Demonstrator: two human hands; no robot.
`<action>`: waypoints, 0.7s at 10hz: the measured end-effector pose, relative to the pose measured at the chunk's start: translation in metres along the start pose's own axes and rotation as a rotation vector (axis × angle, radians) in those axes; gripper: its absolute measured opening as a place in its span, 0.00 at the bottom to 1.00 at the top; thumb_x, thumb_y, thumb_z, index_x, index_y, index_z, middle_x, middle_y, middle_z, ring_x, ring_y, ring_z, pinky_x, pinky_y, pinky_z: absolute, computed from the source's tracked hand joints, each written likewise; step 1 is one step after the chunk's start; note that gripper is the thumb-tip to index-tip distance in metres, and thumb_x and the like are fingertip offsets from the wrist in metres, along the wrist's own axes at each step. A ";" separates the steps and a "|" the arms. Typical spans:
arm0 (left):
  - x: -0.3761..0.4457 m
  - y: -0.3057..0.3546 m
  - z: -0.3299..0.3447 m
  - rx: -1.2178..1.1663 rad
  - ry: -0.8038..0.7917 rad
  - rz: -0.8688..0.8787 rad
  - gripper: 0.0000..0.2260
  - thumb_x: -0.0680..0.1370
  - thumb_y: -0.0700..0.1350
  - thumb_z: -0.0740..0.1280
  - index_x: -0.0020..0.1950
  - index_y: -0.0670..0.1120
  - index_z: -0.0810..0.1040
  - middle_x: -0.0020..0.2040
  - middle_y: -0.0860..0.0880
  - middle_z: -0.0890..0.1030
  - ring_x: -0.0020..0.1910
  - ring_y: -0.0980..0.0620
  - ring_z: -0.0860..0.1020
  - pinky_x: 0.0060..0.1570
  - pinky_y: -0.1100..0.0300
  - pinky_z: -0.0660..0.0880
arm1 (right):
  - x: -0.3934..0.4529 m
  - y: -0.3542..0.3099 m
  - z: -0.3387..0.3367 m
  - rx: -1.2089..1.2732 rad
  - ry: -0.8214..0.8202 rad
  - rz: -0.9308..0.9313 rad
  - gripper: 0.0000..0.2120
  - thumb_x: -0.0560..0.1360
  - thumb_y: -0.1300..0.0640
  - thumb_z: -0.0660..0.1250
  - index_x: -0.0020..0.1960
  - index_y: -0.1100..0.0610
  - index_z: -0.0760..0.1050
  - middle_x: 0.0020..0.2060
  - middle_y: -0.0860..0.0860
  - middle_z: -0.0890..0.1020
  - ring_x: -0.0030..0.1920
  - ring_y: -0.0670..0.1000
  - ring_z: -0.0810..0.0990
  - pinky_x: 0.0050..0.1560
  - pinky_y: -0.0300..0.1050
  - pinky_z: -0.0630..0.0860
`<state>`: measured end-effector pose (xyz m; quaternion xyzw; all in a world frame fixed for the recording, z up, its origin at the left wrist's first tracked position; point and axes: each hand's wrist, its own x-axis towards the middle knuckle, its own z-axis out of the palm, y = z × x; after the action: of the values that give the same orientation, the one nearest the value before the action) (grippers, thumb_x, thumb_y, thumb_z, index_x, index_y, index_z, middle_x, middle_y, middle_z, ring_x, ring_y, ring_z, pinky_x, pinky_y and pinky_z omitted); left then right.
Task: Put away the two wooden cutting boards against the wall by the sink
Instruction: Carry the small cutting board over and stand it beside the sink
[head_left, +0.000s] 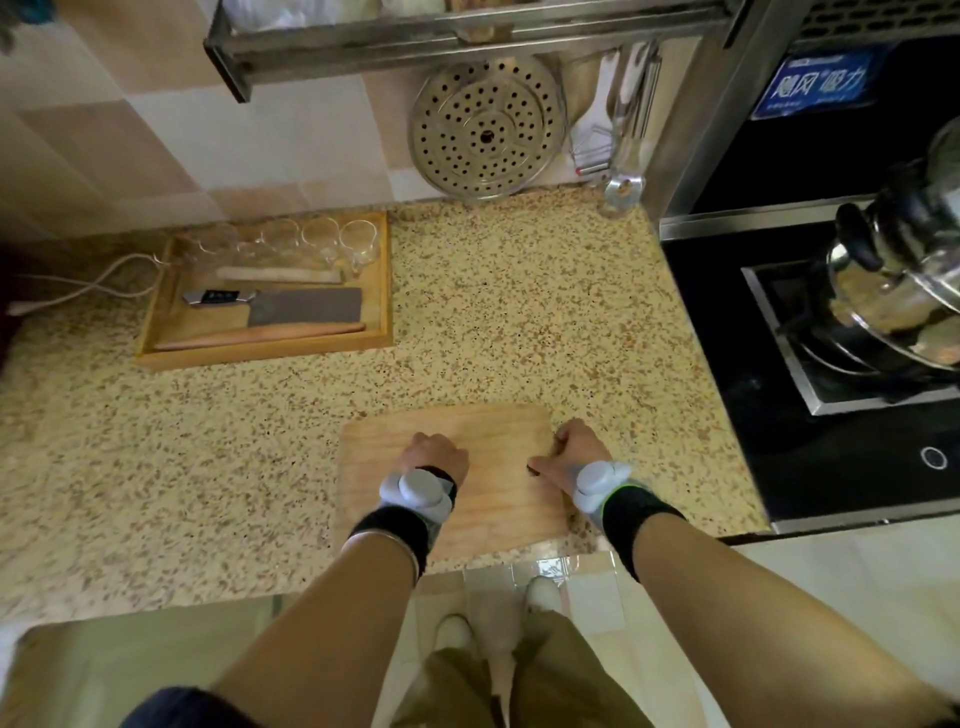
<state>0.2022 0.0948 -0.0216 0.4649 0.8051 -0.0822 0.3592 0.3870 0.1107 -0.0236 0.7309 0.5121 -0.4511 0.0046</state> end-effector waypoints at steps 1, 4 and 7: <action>-0.002 0.001 -0.003 -0.018 -0.009 0.002 0.16 0.79 0.46 0.59 0.62 0.39 0.76 0.62 0.39 0.77 0.61 0.40 0.75 0.60 0.50 0.73 | 0.001 -0.005 0.002 -0.029 -0.032 -0.019 0.22 0.70 0.56 0.73 0.58 0.60 0.66 0.58 0.60 0.75 0.47 0.55 0.73 0.44 0.46 0.71; -0.011 0.005 -0.012 0.006 -0.026 -0.004 0.15 0.79 0.43 0.58 0.61 0.37 0.76 0.62 0.39 0.77 0.61 0.40 0.75 0.59 0.51 0.73 | 0.005 -0.013 0.002 -0.131 -0.064 0.007 0.30 0.70 0.58 0.72 0.67 0.62 0.62 0.63 0.60 0.72 0.59 0.61 0.75 0.55 0.53 0.76; -0.022 0.000 -0.025 -0.195 -0.035 -0.053 0.16 0.79 0.44 0.58 0.62 0.39 0.77 0.62 0.40 0.78 0.61 0.41 0.76 0.58 0.52 0.73 | -0.001 -0.023 -0.001 -0.212 -0.007 -0.010 0.28 0.73 0.57 0.69 0.67 0.63 0.61 0.60 0.60 0.75 0.58 0.62 0.76 0.55 0.52 0.77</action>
<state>0.1965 0.0917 0.0108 0.4046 0.8149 -0.0212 0.4145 0.3702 0.1217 -0.0121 0.7223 0.5605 -0.3969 0.0815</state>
